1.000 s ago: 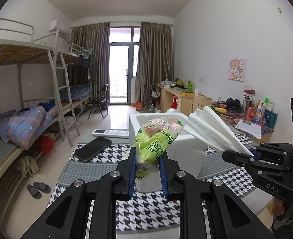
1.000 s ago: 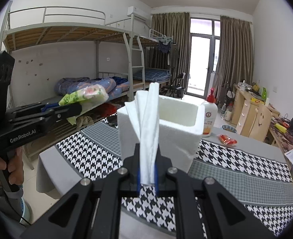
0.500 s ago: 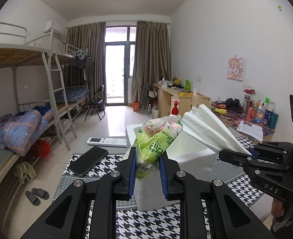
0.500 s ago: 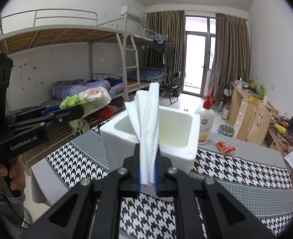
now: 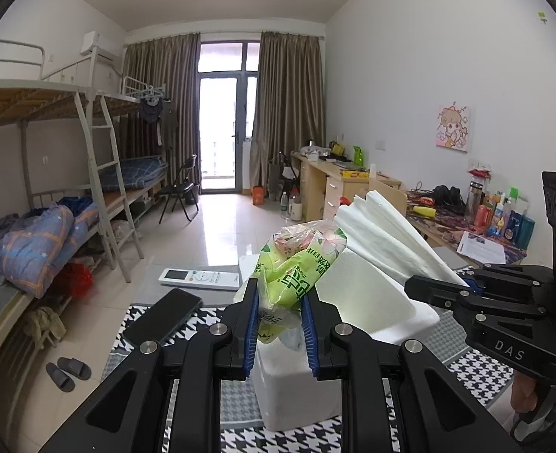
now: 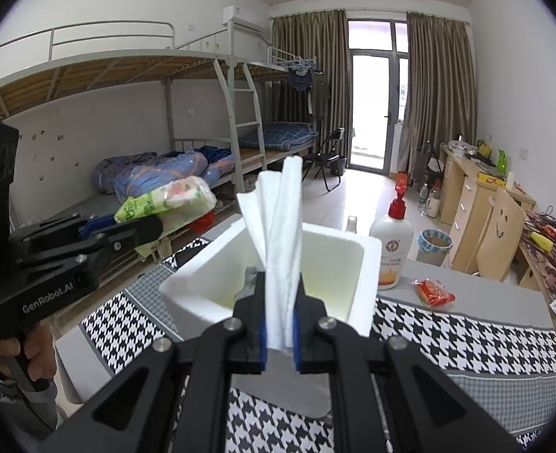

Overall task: Organize soft objects
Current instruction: 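Lift the green packet and white cloth and carry both over the foam box, then lower the white cloth into the foam box and open the right gripper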

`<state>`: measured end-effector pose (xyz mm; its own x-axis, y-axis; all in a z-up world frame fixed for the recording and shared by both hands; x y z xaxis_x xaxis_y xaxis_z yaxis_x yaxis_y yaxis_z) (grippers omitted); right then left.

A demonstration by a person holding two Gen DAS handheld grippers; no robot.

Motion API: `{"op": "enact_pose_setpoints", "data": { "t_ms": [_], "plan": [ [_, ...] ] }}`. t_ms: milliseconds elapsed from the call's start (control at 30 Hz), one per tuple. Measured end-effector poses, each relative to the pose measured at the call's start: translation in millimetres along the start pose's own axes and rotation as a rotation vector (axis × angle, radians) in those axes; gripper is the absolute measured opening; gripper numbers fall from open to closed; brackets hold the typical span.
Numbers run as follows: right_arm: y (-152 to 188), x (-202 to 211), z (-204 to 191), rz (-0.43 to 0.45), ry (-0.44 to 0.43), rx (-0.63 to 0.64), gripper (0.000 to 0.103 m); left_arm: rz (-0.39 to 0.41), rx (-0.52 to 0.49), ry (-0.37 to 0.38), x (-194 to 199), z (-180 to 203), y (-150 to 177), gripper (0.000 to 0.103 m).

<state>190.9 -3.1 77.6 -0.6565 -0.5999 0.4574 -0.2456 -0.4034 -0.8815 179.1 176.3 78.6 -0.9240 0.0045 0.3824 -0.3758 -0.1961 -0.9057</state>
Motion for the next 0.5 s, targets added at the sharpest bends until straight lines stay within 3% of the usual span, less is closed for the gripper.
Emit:
{"op": "enact_pose_setpoints", "data": {
  "t_ms": [500],
  "plan": [
    [-8, -28, 12, -0.039, -0.011, -0.015, 0.013, -0.018, -0.002, -0.009, -28, -3, -11, 0.022]
  ]
}}
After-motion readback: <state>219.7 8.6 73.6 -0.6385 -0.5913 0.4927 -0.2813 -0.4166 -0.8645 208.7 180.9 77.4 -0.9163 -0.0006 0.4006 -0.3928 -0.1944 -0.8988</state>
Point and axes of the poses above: each gripper's, at about its wrist camera, not at the fingertips, and x roughly against the way its jaws point, z to its right, y to its underside, the point moved 1 cm from there along -x, roughly the way its jaws point, and after that the axes turned 9 degrees about x, right-handed, at the moved point
